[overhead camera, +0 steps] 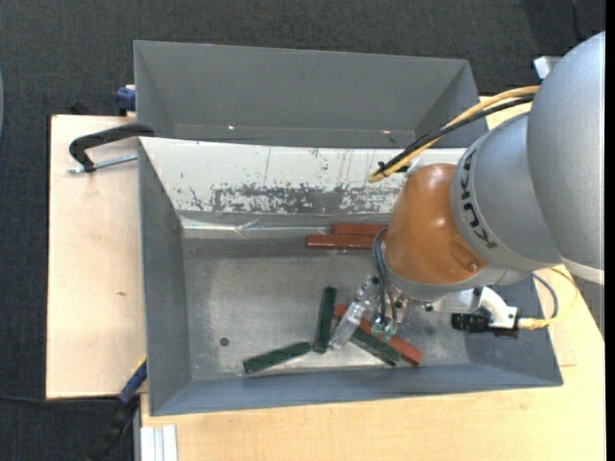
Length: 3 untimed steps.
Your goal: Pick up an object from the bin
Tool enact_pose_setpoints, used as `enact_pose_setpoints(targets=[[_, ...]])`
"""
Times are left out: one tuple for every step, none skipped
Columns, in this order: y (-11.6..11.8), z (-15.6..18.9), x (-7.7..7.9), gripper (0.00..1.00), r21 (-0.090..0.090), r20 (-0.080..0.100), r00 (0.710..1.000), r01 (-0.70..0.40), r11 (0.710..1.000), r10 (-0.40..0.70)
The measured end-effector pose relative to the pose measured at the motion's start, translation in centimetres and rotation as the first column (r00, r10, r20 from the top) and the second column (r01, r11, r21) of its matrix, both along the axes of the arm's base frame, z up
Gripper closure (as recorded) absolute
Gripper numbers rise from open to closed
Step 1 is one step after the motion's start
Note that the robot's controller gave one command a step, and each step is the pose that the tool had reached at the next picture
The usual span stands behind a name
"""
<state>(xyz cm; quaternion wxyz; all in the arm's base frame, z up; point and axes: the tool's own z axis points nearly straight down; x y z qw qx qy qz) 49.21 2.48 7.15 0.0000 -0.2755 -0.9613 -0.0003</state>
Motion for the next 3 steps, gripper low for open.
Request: enact_pose_setpoints(targets=[[0.0, 0.0, 0.0, 1.0, 0.0, 0.0, 1.0, 0.0, 1.0, 0.0], [0.0, 0.4, -0.1, 1.0, 0.0, -0.001, 1.0, 0.0, 1.0, 0.0], [0.0, 1.4, 0.0, 1.0, 0.0, 0.001, 1.0, -0.001, 1.0, 0.001]])
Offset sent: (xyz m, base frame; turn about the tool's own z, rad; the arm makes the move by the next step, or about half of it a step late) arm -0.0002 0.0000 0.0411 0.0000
